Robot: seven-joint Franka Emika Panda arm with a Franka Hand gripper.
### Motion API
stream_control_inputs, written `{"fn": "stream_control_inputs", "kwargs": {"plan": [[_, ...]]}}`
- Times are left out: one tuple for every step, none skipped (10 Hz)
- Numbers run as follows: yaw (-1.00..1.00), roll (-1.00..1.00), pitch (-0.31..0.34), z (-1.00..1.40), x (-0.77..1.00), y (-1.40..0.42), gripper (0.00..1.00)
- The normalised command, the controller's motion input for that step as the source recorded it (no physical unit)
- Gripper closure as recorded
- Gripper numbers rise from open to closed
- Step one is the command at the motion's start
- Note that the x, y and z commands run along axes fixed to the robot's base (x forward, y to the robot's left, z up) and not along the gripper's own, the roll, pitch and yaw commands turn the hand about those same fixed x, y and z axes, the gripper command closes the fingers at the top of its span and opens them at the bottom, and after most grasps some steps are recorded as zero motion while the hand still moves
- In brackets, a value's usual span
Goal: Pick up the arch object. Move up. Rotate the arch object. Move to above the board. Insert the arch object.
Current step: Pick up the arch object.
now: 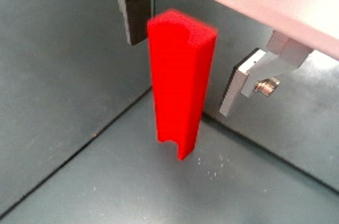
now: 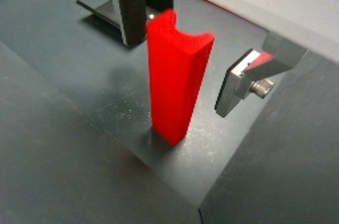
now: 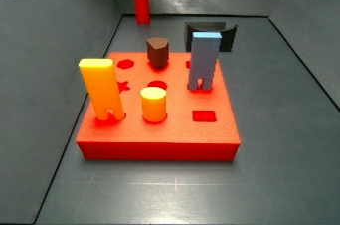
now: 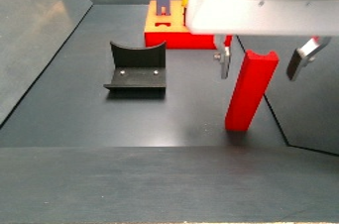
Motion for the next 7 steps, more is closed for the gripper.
{"fn": "stream_control_inputs", "kwargs": {"plan": [[0.0,0.0,-0.051,-0.13,0.0,-0.15,0.0],[0.0,-0.01,-0.059,-0.03,-0.04,0.0,0.0],[0.0,-0.01,-0.046,0.0,-0.01,0.0,0.0],[0.0,0.0,-0.02,0.0,0.0,0.03,0.0],[0.0,0.0,0.0,0.0,0.0,0.0,1.0],[0.0,0.0,0.0,0.0,0.0,0.0,1.0],[0.0,0.0,0.0,0.0,0.0,0.0,1.0]]}}
